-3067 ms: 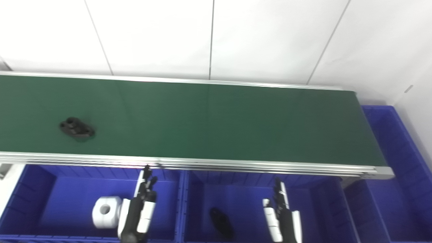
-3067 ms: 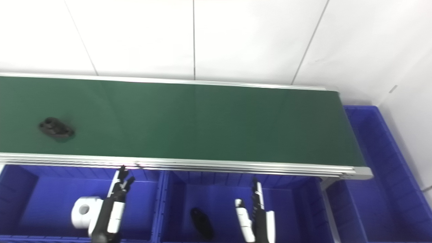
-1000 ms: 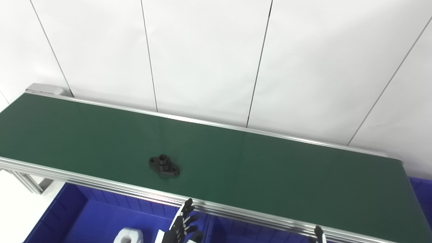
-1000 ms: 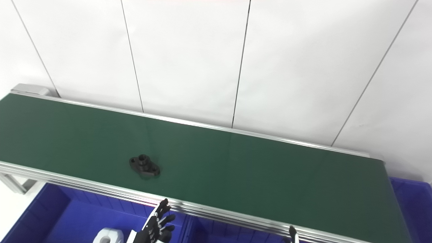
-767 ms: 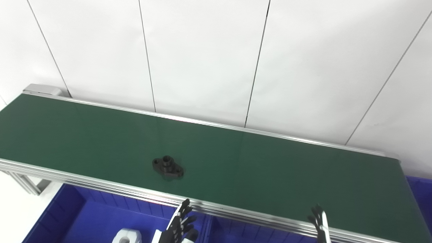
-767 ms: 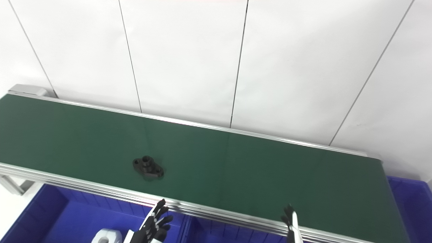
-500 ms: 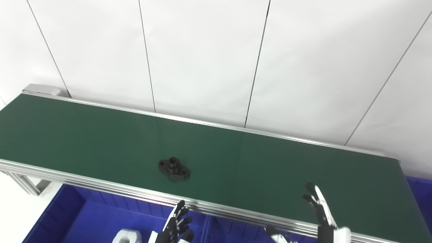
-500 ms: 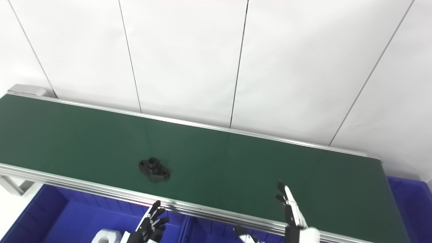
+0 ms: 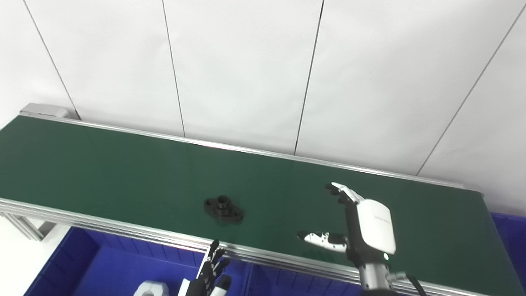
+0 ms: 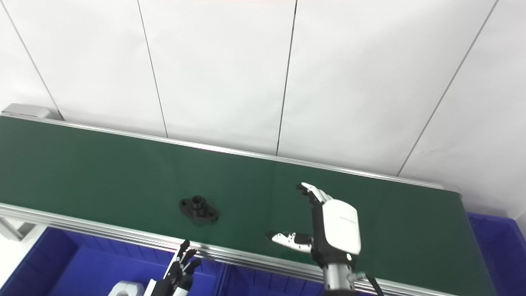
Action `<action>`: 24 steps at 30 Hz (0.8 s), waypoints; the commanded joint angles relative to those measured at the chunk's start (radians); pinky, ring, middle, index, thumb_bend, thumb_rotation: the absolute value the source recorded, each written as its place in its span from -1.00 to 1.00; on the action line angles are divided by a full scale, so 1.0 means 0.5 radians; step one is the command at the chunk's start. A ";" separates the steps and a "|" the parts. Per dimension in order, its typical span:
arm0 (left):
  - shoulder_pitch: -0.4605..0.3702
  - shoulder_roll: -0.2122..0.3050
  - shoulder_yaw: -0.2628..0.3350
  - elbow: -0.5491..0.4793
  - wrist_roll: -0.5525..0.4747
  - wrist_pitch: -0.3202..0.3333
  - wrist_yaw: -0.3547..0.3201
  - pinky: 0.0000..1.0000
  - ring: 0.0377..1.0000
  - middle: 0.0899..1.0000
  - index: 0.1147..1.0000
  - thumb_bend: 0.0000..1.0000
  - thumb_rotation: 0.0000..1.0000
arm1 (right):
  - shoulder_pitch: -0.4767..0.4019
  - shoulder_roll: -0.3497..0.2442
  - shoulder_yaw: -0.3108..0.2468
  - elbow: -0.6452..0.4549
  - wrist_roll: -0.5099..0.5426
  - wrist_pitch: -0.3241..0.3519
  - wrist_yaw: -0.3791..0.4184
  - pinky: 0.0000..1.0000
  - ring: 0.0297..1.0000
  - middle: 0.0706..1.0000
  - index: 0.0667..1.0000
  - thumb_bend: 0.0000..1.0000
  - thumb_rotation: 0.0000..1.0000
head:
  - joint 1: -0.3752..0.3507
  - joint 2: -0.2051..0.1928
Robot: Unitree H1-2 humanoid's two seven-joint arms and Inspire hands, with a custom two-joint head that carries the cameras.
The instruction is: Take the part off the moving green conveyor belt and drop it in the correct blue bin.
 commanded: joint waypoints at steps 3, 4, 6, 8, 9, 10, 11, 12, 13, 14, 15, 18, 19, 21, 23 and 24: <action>-0.013 -0.019 -0.021 -0.031 0.022 -0.075 0.008 0.88 0.78 0.90 0.98 0.55 0.74 | -0.168 0.007 0.086 0.067 -0.125 0.110 0.001 0.31 0.30 0.37 0.46 1.00 -0.23 | 0.001 0.002; -0.014 -0.020 -0.022 -0.030 0.023 -0.079 0.009 0.87 0.78 0.90 0.98 0.55 0.74 | -0.200 0.011 0.110 0.098 -0.159 0.140 0.016 0.32 0.30 0.36 0.46 1.00 -0.23 | 0.002 0.002; -0.015 -0.022 -0.023 -0.029 0.021 -0.083 0.009 0.87 0.79 0.90 0.97 0.55 0.74 | -0.243 0.018 0.147 0.139 -0.190 0.183 0.046 0.36 0.32 0.36 0.47 1.00 -0.24 | 0.002 0.003; -0.013 -0.025 -0.024 -0.031 0.020 -0.082 0.009 0.87 0.79 0.89 0.97 0.56 0.74 | -0.281 0.028 0.182 0.183 -0.196 0.209 0.054 0.39 0.35 0.39 0.48 1.00 -0.25 | 0.003 0.005; -0.012 -0.026 -0.025 -0.034 0.020 -0.080 0.009 0.87 0.79 0.89 0.96 0.56 0.73 | -0.297 0.032 0.195 0.204 -0.197 0.217 0.051 0.39 0.35 0.39 0.47 1.00 -0.25 | 0.003 0.005; -0.010 -0.029 -0.025 -0.035 0.020 -0.079 0.009 0.87 0.78 0.89 0.96 0.56 0.73 | -0.310 0.038 0.207 0.223 -0.196 0.223 0.044 0.39 0.35 0.38 0.47 1.00 -0.24 | 0.005 0.007; -0.008 -0.031 -0.026 -0.037 0.022 -0.079 0.011 0.87 0.78 0.89 0.96 0.56 0.73 | -0.327 0.046 0.223 0.253 -0.207 0.231 0.034 0.39 0.35 0.38 0.47 1.00 -0.24 | 0.008 0.009; -0.005 -0.033 -0.027 -0.040 0.015 -0.078 0.008 0.86 0.78 0.88 0.96 0.56 0.72 | -0.345 0.055 0.238 0.283 -0.214 0.239 0.028 0.39 0.34 0.38 0.47 1.00 -0.22 | 0.010 0.011; -0.002 -0.035 -0.029 -0.044 0.009 -0.077 0.006 0.88 0.78 0.89 0.96 0.56 0.71 | -0.361 0.065 0.250 0.310 -0.215 0.246 0.025 0.39 0.34 0.37 0.46 1.00 -0.21 | 0.012 0.013; 0.001 -0.036 -0.031 -0.048 0.014 -0.077 0.007 0.88 0.79 0.89 0.97 0.56 0.71 | -0.377 0.077 0.261 0.340 -0.217 0.256 0.022 0.40 0.34 0.37 0.46 1.00 -0.21 | 0.013 0.014; 0.005 -0.037 -0.034 -0.053 0.017 -0.075 0.007 0.88 0.78 0.89 0.97 0.56 0.72 | -0.389 0.085 0.273 0.362 -0.220 0.267 0.024 0.41 0.34 0.37 0.46 1.00 -0.21 | 0.017 0.018; 0.013 -0.044 -0.040 -0.064 0.024 -0.066 0.012 0.88 0.78 0.89 0.98 0.56 0.72 | -0.423 0.101 0.312 0.434 -0.219 0.281 0.008 0.42 0.34 0.38 0.47 1.00 -0.19 | 0.020 0.019; 0.015 -0.045 -0.042 -0.066 0.027 -0.066 0.013 0.87 0.77 0.89 0.98 0.57 0.73 | -0.433 0.108 0.324 0.464 -0.213 0.280 -0.009 0.41 0.34 0.38 0.47 1.00 -0.18 | 0.021 0.019; 0.019 -0.049 -0.045 -0.068 0.029 -0.066 0.016 0.87 0.77 0.88 0.97 0.57 0.73 | -0.444 0.121 0.343 0.512 -0.190 0.274 -0.036 0.41 0.34 0.36 0.45 1.00 -0.17 | 0.022 0.022; 0.023 -0.054 -0.048 -0.068 0.037 -0.069 0.023 0.87 0.77 0.87 0.97 0.58 0.73 | -0.447 0.136 0.359 0.544 -0.175 0.285 -0.046 0.41 0.34 0.36 0.45 1.00 -0.17 | 0.025 0.025; 0.025 -0.057 -0.048 -0.071 0.042 -0.063 0.026 0.87 0.77 0.87 0.97 0.57 0.73 | -0.449 0.147 0.371 0.566 -0.175 0.292 -0.055 0.42 0.35 0.36 0.45 1.00 -0.17 | 0.025 0.025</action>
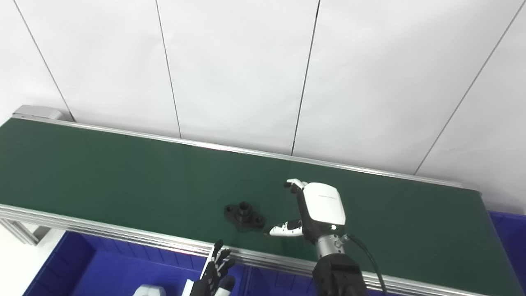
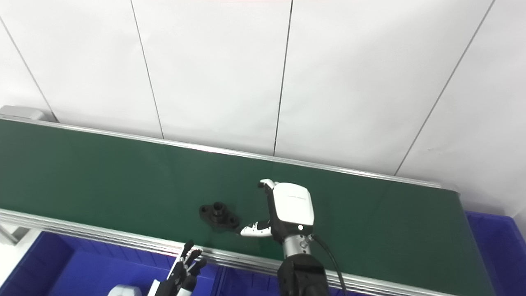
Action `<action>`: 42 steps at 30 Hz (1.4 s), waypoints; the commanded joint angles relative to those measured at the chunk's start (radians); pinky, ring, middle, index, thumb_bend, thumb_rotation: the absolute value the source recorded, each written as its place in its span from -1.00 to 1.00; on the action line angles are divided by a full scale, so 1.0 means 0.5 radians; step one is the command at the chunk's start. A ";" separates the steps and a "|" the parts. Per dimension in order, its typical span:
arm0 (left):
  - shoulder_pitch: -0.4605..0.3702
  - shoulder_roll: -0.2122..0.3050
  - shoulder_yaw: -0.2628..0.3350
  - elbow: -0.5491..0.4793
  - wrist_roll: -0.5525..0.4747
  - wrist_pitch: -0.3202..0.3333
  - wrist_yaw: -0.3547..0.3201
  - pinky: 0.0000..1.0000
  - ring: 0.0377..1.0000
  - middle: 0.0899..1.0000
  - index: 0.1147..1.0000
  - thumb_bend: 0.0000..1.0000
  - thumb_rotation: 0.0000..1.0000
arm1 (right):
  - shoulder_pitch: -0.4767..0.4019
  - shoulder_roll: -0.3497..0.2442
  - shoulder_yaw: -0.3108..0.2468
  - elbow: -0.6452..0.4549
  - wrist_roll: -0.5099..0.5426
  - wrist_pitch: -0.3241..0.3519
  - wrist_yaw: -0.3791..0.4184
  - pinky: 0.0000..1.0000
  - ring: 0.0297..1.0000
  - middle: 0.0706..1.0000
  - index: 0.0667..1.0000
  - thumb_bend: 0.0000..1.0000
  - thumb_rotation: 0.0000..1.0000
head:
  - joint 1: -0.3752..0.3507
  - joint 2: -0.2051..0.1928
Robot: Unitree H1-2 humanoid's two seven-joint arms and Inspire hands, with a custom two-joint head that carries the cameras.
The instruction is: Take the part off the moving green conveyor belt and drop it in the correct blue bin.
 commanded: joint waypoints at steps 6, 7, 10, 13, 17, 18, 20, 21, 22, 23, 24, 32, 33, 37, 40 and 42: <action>0.023 -0.040 -0.033 -0.099 0.031 -0.042 0.015 0.88 0.77 0.88 0.98 0.53 0.74 | -0.084 0.089 0.062 0.067 0.036 0.036 -0.125 0.43 0.35 0.35 0.47 1.00 -0.17 | 0.019 0.011; 0.026 -0.042 -0.035 -0.101 0.028 -0.045 0.015 0.88 0.77 0.88 0.98 0.52 0.74 | -0.085 0.091 0.070 0.085 0.041 0.031 -0.138 0.43 0.35 0.35 0.47 1.00 -0.17 | 0.025 0.017; 0.037 -0.045 -0.038 -0.112 0.038 -0.040 0.020 0.87 0.76 0.87 0.97 0.54 0.73 | -0.093 0.091 0.095 0.146 0.066 0.017 -0.162 0.43 0.33 0.33 0.47 1.00 -0.14 | 0.034 0.021; 0.050 -0.045 -0.045 -0.130 0.037 -0.040 0.018 0.85 0.75 0.87 0.97 0.52 0.73 | -0.096 0.088 0.110 0.183 0.094 0.028 -0.146 0.46 0.35 0.34 0.47 1.00 -0.13 | 0.043 0.026; 0.064 -0.042 -0.051 -0.148 0.048 -0.038 0.018 0.83 0.74 0.86 0.97 0.50 0.74 | -0.088 0.088 0.115 0.217 0.140 0.020 -0.153 0.45 0.34 0.33 0.43 1.00 -0.18 | 0.050 0.033; 0.069 -0.041 -0.053 -0.155 0.045 -0.034 0.016 0.83 0.74 0.86 0.97 0.50 0.74 | -0.082 0.088 0.117 0.223 0.154 0.020 -0.151 0.45 0.34 0.33 0.43 1.00 -0.18 | 0.050 0.036; 0.077 -0.040 -0.055 -0.168 0.036 -0.024 0.013 0.84 0.75 0.87 0.97 0.50 0.72 | -0.072 0.087 0.122 0.236 0.175 0.016 -0.156 0.44 0.32 0.30 0.40 1.00 -0.20 | 0.050 0.044; 0.081 -0.040 -0.056 -0.174 0.031 -0.019 0.011 0.85 0.75 0.87 0.97 0.50 0.72 | -0.069 0.086 0.126 0.243 0.184 0.014 -0.161 0.44 0.31 0.30 0.39 1.00 -0.20 | 0.050 0.045; 0.085 -0.040 -0.058 -0.180 0.026 -0.015 0.009 0.85 0.75 0.87 0.97 0.50 0.72 | -0.066 0.084 0.132 0.254 0.188 0.013 -0.168 0.44 0.31 0.30 0.39 1.00 -0.20 | 0.048 0.051; 0.089 -0.040 -0.060 -0.183 0.024 -0.015 0.008 0.87 0.74 0.87 0.97 0.52 0.72 | -0.065 0.081 0.138 0.266 0.190 0.016 -0.170 0.44 0.30 0.29 0.38 0.98 -0.20 | 0.048 0.053; 0.092 -0.040 -0.061 -0.186 0.023 -0.015 0.008 0.87 0.74 0.87 0.97 0.52 0.72 | -0.063 0.078 0.144 0.278 0.192 0.016 -0.176 0.45 0.30 0.28 0.37 0.96 -0.21 | 0.048 0.057; 0.117 -0.043 -0.065 -0.232 0.052 0.030 0.022 0.81 0.72 0.86 0.96 0.56 0.74 | -0.059 -0.002 0.177 0.501 0.238 -0.073 -0.391 0.15 -0.03 -0.12 -0.07 0.08 -0.70 | 0.046 0.080; 0.120 -0.045 -0.065 -0.242 0.045 0.046 0.020 0.81 0.72 0.86 0.96 0.56 0.74 | -0.057 -0.016 0.183 0.533 0.245 -0.086 -0.437 0.10 -0.08 -0.16 -0.08 0.05 -0.71 | 0.044 0.083; 0.127 -0.035 -0.070 -0.271 0.018 0.084 0.005 0.85 0.74 0.87 0.98 0.56 0.74 | -0.051 -0.056 0.209 0.591 0.270 -0.106 -0.547 -0.06 -0.19 -0.24 -0.10 0.02 -0.73 | 0.031 0.088; 0.124 -0.033 -0.067 -0.275 0.004 0.090 0.006 0.85 0.75 0.87 0.98 0.53 0.72 | -0.055 -0.070 0.220 0.619 0.296 -0.109 -0.582 -0.07 -0.20 -0.25 -0.10 0.02 -0.73 | 0.022 0.086; 0.122 -0.037 -0.062 -0.275 -0.003 0.097 0.011 0.83 0.73 0.86 0.96 0.53 0.70 | -0.056 -0.073 0.219 0.636 0.317 -0.114 -0.610 -0.06 -0.20 -0.26 -0.03 0.03 -0.92 | 0.020 0.085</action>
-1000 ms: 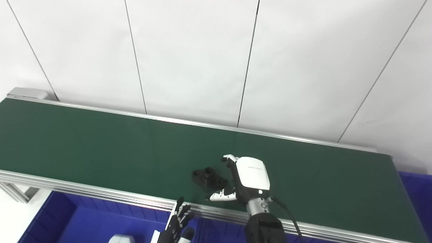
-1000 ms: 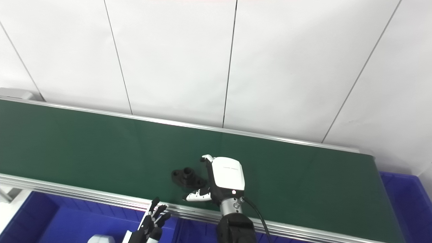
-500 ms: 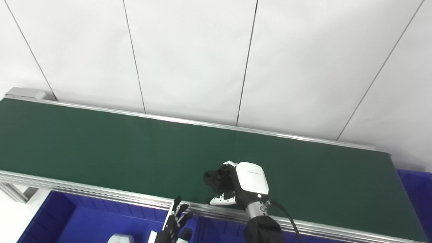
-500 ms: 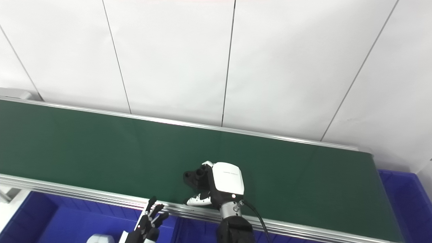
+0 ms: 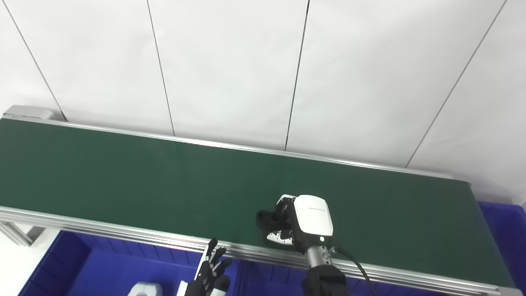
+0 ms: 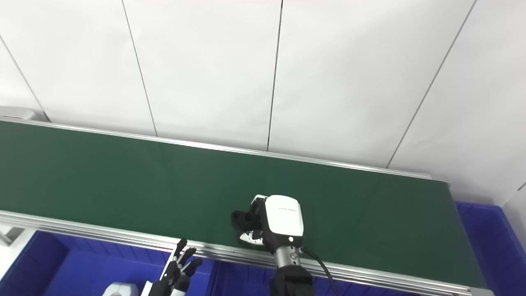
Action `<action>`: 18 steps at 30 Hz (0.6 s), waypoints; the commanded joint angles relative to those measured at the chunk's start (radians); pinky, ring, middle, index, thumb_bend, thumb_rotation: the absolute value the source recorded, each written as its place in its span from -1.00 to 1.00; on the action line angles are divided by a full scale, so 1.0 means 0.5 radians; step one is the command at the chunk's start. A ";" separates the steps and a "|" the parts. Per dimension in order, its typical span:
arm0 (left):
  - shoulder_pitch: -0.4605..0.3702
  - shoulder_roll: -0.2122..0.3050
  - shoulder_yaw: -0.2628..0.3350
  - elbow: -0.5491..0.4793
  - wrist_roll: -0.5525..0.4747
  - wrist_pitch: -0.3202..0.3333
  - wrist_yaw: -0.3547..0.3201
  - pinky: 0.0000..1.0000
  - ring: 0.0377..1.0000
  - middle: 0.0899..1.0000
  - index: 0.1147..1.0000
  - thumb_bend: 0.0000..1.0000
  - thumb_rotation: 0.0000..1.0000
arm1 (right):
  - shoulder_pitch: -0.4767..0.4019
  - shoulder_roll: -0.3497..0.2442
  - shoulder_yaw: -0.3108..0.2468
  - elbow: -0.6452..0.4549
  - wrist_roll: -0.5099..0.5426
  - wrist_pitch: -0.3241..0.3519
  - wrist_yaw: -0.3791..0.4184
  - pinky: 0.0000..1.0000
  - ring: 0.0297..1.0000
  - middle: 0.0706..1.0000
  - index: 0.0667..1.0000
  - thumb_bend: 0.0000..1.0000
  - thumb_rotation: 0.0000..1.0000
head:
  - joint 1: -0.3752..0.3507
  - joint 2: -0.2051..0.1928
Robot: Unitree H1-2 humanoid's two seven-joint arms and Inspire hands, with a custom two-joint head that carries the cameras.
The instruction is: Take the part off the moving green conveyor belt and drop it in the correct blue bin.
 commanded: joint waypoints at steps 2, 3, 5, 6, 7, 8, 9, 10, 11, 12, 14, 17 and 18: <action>-0.002 -0.009 -0.008 -0.058 -0.024 -0.001 -0.009 0.85 0.74 0.86 0.96 0.52 0.70 | 0.009 -0.013 0.027 0.084 0.018 -0.007 0.032 -0.06 -0.21 -0.26 -0.01 0.03 -0.98 | -0.004 -0.006; -0.004 -0.007 -0.008 -0.056 -0.028 -0.002 -0.010 0.86 0.75 0.87 0.97 0.51 0.70 | 0.008 -0.015 0.029 0.087 0.028 -0.007 0.028 -0.06 -0.21 -0.26 0.00 0.03 -0.99 | -0.004 -0.006; -0.011 -0.001 -0.007 -0.044 -0.027 -0.021 -0.009 0.86 0.75 0.88 0.97 0.50 0.70 | 0.006 -0.017 0.028 0.093 0.051 -0.007 0.019 -0.05 -0.20 -0.26 0.00 0.03 -0.99 | -0.009 -0.006; -0.013 -0.002 -0.007 -0.042 -0.028 -0.021 -0.008 0.86 0.74 0.87 0.97 0.50 0.70 | 0.005 -0.019 0.032 0.095 0.056 -0.005 0.015 -0.05 -0.20 -0.27 0.00 0.03 -0.99 | -0.010 -0.006; -0.015 -0.002 -0.006 -0.040 -0.031 -0.020 -0.008 0.87 0.74 0.87 0.97 0.50 0.70 | 0.004 -0.021 0.035 0.097 0.062 -0.007 0.010 -0.05 -0.21 -0.27 -0.01 0.03 -0.99 | -0.011 -0.007; -0.016 -0.003 -0.006 -0.039 -0.033 -0.019 -0.008 0.87 0.74 0.87 0.97 0.51 0.69 | 0.005 -0.023 0.038 0.097 0.067 -0.010 0.008 -0.05 -0.21 -0.27 0.00 0.03 -0.99 | -0.012 -0.007; -0.017 -0.003 -0.006 -0.038 -0.029 -0.017 -0.007 0.88 0.74 0.87 0.97 0.51 0.69 | 0.006 -0.026 0.042 0.096 0.071 -0.014 0.007 -0.05 -0.20 -0.26 0.00 0.03 -0.99 | -0.015 -0.009; -0.018 -0.002 -0.006 -0.036 -0.025 -0.017 -0.006 0.87 0.74 0.87 0.97 0.51 0.69 | 0.007 -0.028 0.044 0.095 0.074 -0.016 0.007 -0.03 -0.19 -0.26 0.00 0.03 -0.99 | -0.015 -0.009; -0.019 -0.002 -0.005 -0.033 -0.027 -0.022 -0.005 0.87 0.74 0.87 0.96 0.52 0.69 | 0.010 -0.031 0.045 0.094 0.077 -0.022 -0.001 -0.01 -0.16 -0.25 0.00 0.03 -0.99 | -0.019 -0.011; -0.019 -0.002 -0.004 -0.030 -0.029 -0.026 -0.005 0.87 0.74 0.88 0.96 0.51 0.69 | 0.011 -0.032 0.047 0.094 0.079 -0.026 -0.008 0.01 -0.15 -0.24 0.00 0.03 -0.99 | -0.019 -0.011; -0.021 0.005 -0.005 -0.024 -0.013 -0.034 -0.004 0.87 0.74 0.88 0.96 0.51 0.71 | 0.018 -0.035 0.048 0.094 0.084 -0.043 -0.041 0.02 -0.13 -0.23 0.01 0.03 -0.99 | -0.024 -0.013; -0.019 0.009 -0.004 -0.031 -0.008 -0.022 -0.004 0.87 0.74 0.88 0.97 0.53 0.72 | 0.021 -0.056 0.079 0.100 0.054 -0.097 -0.151 -0.02 -0.15 -0.23 0.01 0.03 -0.99 | -0.030 -0.011; -0.018 0.008 -0.001 -0.031 -0.013 -0.022 -0.003 0.86 0.74 0.88 0.97 0.53 0.72 | 0.018 -0.065 0.094 0.113 0.041 -0.127 -0.210 -0.04 -0.16 -0.23 0.01 0.03 -0.99 | -0.033 -0.012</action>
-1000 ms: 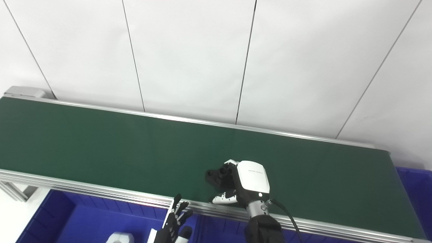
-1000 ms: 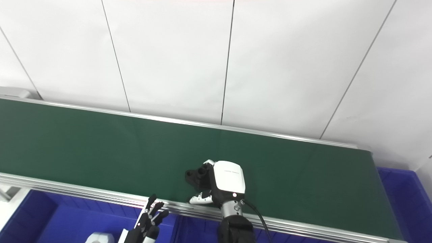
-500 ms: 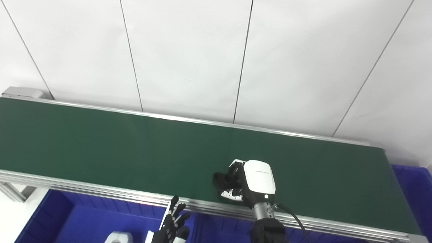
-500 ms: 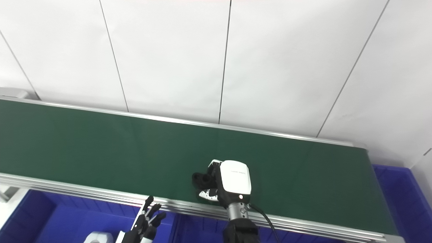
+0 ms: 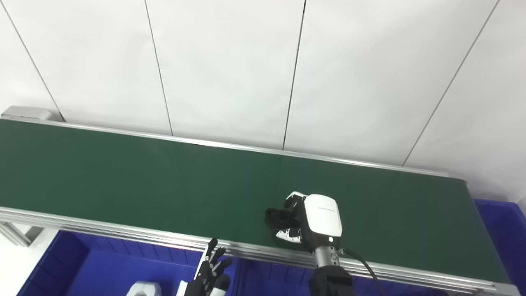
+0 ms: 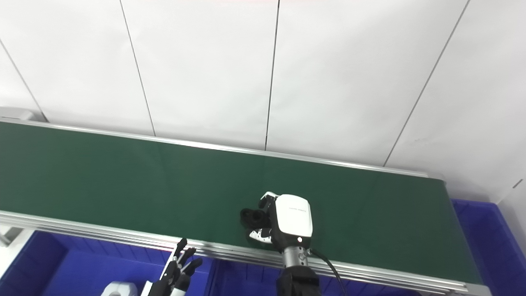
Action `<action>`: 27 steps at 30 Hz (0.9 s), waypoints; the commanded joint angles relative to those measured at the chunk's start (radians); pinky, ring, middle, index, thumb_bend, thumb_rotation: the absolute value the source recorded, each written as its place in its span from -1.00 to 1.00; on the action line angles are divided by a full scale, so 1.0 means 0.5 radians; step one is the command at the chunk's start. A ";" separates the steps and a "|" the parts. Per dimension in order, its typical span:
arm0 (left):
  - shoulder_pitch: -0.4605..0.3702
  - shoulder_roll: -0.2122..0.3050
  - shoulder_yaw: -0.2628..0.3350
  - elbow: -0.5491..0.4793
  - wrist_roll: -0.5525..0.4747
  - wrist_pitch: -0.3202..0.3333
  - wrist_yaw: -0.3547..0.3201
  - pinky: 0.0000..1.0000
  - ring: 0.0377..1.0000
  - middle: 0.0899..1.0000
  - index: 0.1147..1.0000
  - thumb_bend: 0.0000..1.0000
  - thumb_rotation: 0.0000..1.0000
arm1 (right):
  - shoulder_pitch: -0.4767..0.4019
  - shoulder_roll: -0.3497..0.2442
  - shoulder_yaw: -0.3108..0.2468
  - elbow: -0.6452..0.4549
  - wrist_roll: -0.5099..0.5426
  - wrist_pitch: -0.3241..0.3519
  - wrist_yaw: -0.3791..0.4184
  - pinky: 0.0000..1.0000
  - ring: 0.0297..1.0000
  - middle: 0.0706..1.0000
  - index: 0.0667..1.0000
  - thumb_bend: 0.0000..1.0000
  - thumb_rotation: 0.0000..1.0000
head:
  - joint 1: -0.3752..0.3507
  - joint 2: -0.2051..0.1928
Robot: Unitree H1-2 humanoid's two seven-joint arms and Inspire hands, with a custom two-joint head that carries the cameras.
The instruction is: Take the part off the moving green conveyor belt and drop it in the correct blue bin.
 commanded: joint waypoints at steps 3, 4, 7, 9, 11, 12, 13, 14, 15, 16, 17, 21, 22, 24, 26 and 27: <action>-0.002 0.005 0.003 -0.035 -0.013 -0.040 -0.007 0.86 0.74 0.88 0.96 0.54 0.71 | 0.012 -0.035 0.101 0.101 -0.084 -0.152 -0.166 -0.07 -0.18 -0.24 0.01 0.03 -0.99 | -0.009 -0.002; -0.001 0.007 0.003 -0.036 -0.017 -0.041 -0.010 0.87 0.74 0.88 0.96 0.52 0.70 | 0.003 -0.044 0.119 0.114 -0.101 -0.173 -0.219 -0.06 -0.18 -0.23 0.01 0.03 -0.99 | -0.013 -0.002; -0.002 0.013 0.004 -0.034 -0.024 -0.049 -0.016 0.88 0.75 0.88 0.97 0.49 0.69 | -0.030 -0.070 0.170 0.163 -0.152 -0.224 -0.374 -0.05 -0.18 -0.23 0.01 0.04 -1.00 | -0.016 -0.004; -0.002 0.017 0.002 -0.035 -0.026 -0.048 -0.017 0.89 0.76 0.89 0.97 0.49 0.69 | -0.046 -0.088 0.199 0.170 -0.177 -0.240 -0.428 -0.02 -0.17 -0.22 0.00 0.04 -1.00 | -0.019 -0.004; -0.002 0.022 0.000 -0.034 -0.034 -0.046 -0.018 0.91 0.76 0.90 0.98 0.49 0.68 | -0.060 -0.107 0.222 0.169 -0.193 -0.264 -0.462 0.00 -0.15 -0.21 0.00 0.04 -1.00 | -0.022 -0.006; -0.001 0.024 0.000 -0.035 -0.034 -0.042 -0.017 0.91 0.76 0.90 0.98 0.49 0.68 | -0.070 -0.119 0.233 0.174 -0.202 -0.283 -0.491 -0.01 -0.17 -0.22 0.00 0.04 -1.00 | -0.023 -0.006; -0.001 0.025 -0.001 -0.035 -0.034 -0.039 -0.016 0.91 0.76 0.90 0.98 0.49 0.69 | -0.076 -0.126 0.242 0.178 -0.206 -0.295 -0.510 -0.01 -0.17 -0.23 0.00 0.04 -1.00 | -0.024 -0.008; -0.001 0.026 -0.001 -0.034 -0.036 -0.041 -0.016 0.91 0.76 0.90 0.98 0.49 0.69 | -0.083 -0.135 0.246 0.180 -0.203 -0.320 -0.531 -0.02 -0.18 -0.23 0.00 0.04 -1.00 | -0.024 -0.009; -0.002 0.027 -0.001 -0.032 -0.037 -0.043 -0.016 0.91 0.77 0.90 0.98 0.49 0.69 | -0.086 -0.141 0.249 0.183 -0.200 -0.336 -0.544 -0.03 -0.21 -0.24 -0.01 0.04 -1.00 | -0.024 -0.009; -0.002 0.028 -0.001 -0.031 -0.038 -0.047 -0.015 0.91 0.77 0.90 0.98 0.49 0.69 | -0.091 -0.149 0.252 0.183 -0.195 -0.363 -0.557 -0.04 -0.22 -0.25 -0.01 0.04 -1.00 | -0.024 -0.012; -0.002 0.029 -0.002 -0.031 -0.038 -0.048 -0.014 0.91 0.78 0.90 0.98 0.51 0.69 | -0.095 -0.155 0.254 0.184 -0.193 -0.383 -0.566 -0.04 -0.23 -0.26 -0.01 0.04 -1.00 | -0.024 -0.012; -0.002 0.034 -0.001 -0.031 -0.039 -0.048 -0.014 0.92 0.78 0.91 0.99 0.55 0.68 | -0.106 -0.185 0.258 0.178 -0.198 -0.459 -0.607 -0.03 -0.20 -0.25 -0.01 0.04 -1.00 | -0.027 -0.015; -0.001 0.034 0.000 -0.031 -0.040 -0.049 -0.013 0.93 0.78 0.91 0.99 0.56 0.68 | -0.112 -0.195 0.264 0.175 -0.208 -0.474 -0.626 -0.03 -0.20 -0.25 -0.01 0.04 -1.00 | -0.027 -0.015; -0.002 0.034 0.001 -0.030 -0.041 -0.053 -0.012 0.93 0.78 0.91 0.98 0.55 0.68 | -0.118 -0.206 0.269 0.168 -0.222 -0.490 -0.647 -0.04 -0.22 -0.26 -0.02 0.04 -1.00 | -0.029 -0.016; -0.003 0.036 0.002 -0.026 -0.033 -0.055 -0.009 0.92 0.78 0.91 0.98 0.55 0.69 | -0.125 -0.216 0.271 0.158 -0.241 -0.499 -0.664 -0.06 -0.24 -0.27 -0.03 0.05 -1.00 | -0.026 -0.020; -0.003 0.036 0.002 -0.025 -0.027 -0.053 -0.007 0.92 0.78 0.91 0.98 0.56 0.70 | -0.130 -0.223 0.274 0.154 -0.254 -0.502 -0.679 -0.05 -0.21 -0.26 -0.02 0.04 -1.00 | -0.026 -0.021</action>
